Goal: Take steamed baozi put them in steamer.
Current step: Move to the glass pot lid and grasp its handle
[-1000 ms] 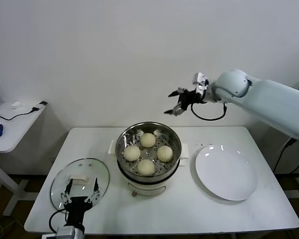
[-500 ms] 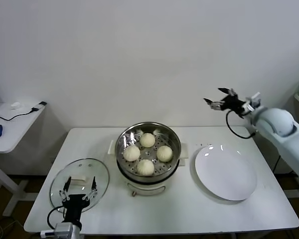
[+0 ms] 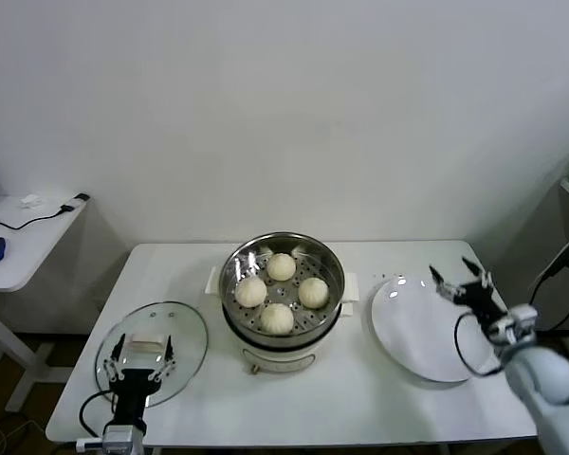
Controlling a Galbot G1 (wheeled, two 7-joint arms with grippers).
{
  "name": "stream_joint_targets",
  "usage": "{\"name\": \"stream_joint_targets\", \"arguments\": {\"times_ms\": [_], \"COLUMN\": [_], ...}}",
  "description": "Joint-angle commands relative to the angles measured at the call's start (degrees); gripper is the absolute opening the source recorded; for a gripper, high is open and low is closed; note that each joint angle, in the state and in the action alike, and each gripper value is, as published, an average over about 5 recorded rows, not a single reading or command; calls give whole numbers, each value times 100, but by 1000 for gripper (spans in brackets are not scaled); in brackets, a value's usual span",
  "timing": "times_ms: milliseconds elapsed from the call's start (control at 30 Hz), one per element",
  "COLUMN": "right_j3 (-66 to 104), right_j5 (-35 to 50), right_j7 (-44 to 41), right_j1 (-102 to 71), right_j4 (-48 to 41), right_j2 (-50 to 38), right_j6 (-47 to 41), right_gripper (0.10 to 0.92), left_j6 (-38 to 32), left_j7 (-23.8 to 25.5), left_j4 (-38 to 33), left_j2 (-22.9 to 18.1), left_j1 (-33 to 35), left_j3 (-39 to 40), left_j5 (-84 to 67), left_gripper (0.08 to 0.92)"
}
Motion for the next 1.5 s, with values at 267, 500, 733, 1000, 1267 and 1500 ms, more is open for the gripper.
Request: {"name": "stream_joint_targets", "arguments": {"times_ms": [267, 500, 733, 1000, 1267, 1500], "right_j3": [784, 837, 879, 911, 885, 890], "right_j5": [-679, -675, -661, -642, -639, -763], "right_j7": [75, 58, 31, -1, -56, -82], "right_j1": [-1803, -1844, -1853, -1846, -1829, -1831], "right_j4": [413, 561, 626, 574, 485, 384], "right_j2": [1615, 1622, 1624, 1588, 1591, 1598], "right_j6": [872, 837, 823, 823, 836, 838], "right_gripper": [823, 823, 823, 823, 823, 823], "left_j6": [-978, -812, -530, -391, -333, -188], "left_j7": [-1669, -1789, -1957, -1740, -1393, -1190], "left_j4": [2442, 3309, 3485, 3164, 2882, 2923], "left_j2": [949, 1154, 1083, 988, 864, 850], "left_j1": [-523, -698, -907, -1048, -1145, -1452], "left_j3": [-499, -429, -450, -434, -288, -201], "left_j5": [5746, 6358, 6420, 6393, 6358, 6225], "left_gripper": [823, 823, 823, 823, 823, 823]}}
